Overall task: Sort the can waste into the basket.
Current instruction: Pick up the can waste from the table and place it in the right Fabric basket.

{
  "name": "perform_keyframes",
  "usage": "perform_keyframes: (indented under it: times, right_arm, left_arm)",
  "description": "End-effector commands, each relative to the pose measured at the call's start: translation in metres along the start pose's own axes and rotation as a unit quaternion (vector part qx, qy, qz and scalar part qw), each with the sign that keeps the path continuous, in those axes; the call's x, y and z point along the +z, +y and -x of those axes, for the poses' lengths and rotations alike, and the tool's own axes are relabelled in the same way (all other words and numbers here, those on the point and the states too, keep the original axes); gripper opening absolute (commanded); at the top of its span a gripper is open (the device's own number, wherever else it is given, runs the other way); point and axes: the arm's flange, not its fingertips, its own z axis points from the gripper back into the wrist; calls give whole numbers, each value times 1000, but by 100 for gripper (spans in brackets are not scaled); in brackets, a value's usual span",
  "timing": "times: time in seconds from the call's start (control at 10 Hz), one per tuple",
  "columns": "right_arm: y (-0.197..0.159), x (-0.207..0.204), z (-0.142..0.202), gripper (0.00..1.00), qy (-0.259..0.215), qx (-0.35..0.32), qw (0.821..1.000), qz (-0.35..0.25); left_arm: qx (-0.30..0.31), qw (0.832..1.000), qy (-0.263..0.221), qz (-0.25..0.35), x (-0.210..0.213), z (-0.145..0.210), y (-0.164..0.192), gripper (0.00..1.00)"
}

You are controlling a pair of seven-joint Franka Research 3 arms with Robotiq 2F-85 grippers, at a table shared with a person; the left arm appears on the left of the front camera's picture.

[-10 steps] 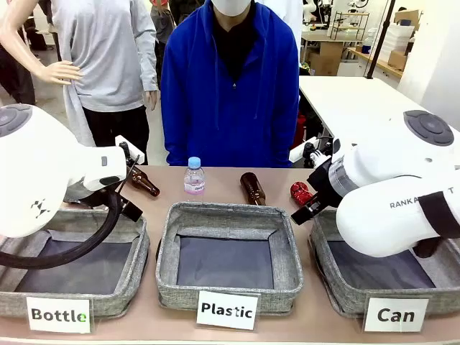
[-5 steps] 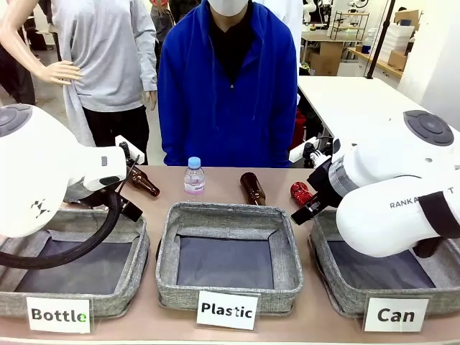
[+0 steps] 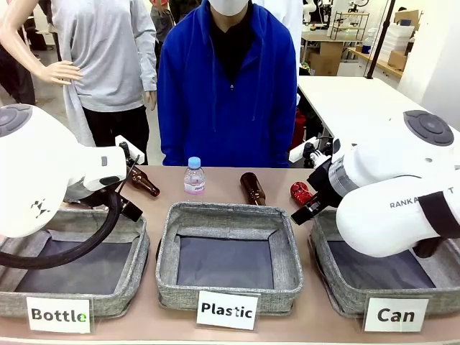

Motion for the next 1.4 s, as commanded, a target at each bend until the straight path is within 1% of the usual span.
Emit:
perform_keyframes:
  times: [0.0, 0.1, 0.2, 0.3, 0.4, 0.5, 0.6, 0.7, 0.8, 0.9, 1.0, 1.1, 1.2, 1.3]
  right_arm:
    - [0, 0, 0, 100, 0, 0, 1000, 0]
    - [2, 13, 1, 100, 13, 6, 1000, -21]
    - [0, 38, 0, 100, 18, -8, 998, -53]
    - [-3, 82, -1, 100, 22, -65, 993, -95]
    - [-9, 124, 7, 100, 16, -123, 981, -147]
    - [-24, 159, 28, 100, -14, -154, 967, -201]
    - [-43, 189, 61, 100, -57, -175, 945, -271]
    - [-69, 210, 103, 100, -120, -213, 921, -303]
    - [-97, 218, 149, 100, -188, -281, 891, -304]
    - [-119, 215, 194, 100, -240, -351, 850, -311]
    - [-135, 208, 233, 100, -270, -403, 818, -308]
    - [-148, 200, 265, 100, -275, -462, 792, -289]
    - [-153, 195, 283, 100, -283, -504, 768, -275]
    - [-152, 192, 289, 100, -272, -536, 762, -243]
  left_arm:
    - [0, 1000, 0, 0, 0, 0, 0, 100]
    - [0, 1000, 0, 0, 0, 0, 0, 100]
    - [-12, 999, 4, 34, 25, 4, -1, 100]
    - [9, 995, 0, 100, 69, 9, 1, 100]
    - [25, 989, -14, 146, 106, 19, 11, 100]
    - [14, 977, -20, 213, 136, 34, 29, 100]
    - [37, 955, -38, 292, 155, 58, 53, 100]
    - [77, 922, -66, 375, 165, 86, 94, 100]
    - [159, 889, -106, 415, 161, 113, 139, 100]
    - [228, 852, -153, 445, 158, 144, 182, 100]
    - [310, 813, -210, 446, 150, 182, 215, 100]
    - [380, 769, -255, 447, 141, 218, 238, 100]
    - [430, 737, -289, 434, 139, 240, 244, 100]
    - [460, 719, -317, 413, 140, 251, 245, 100]
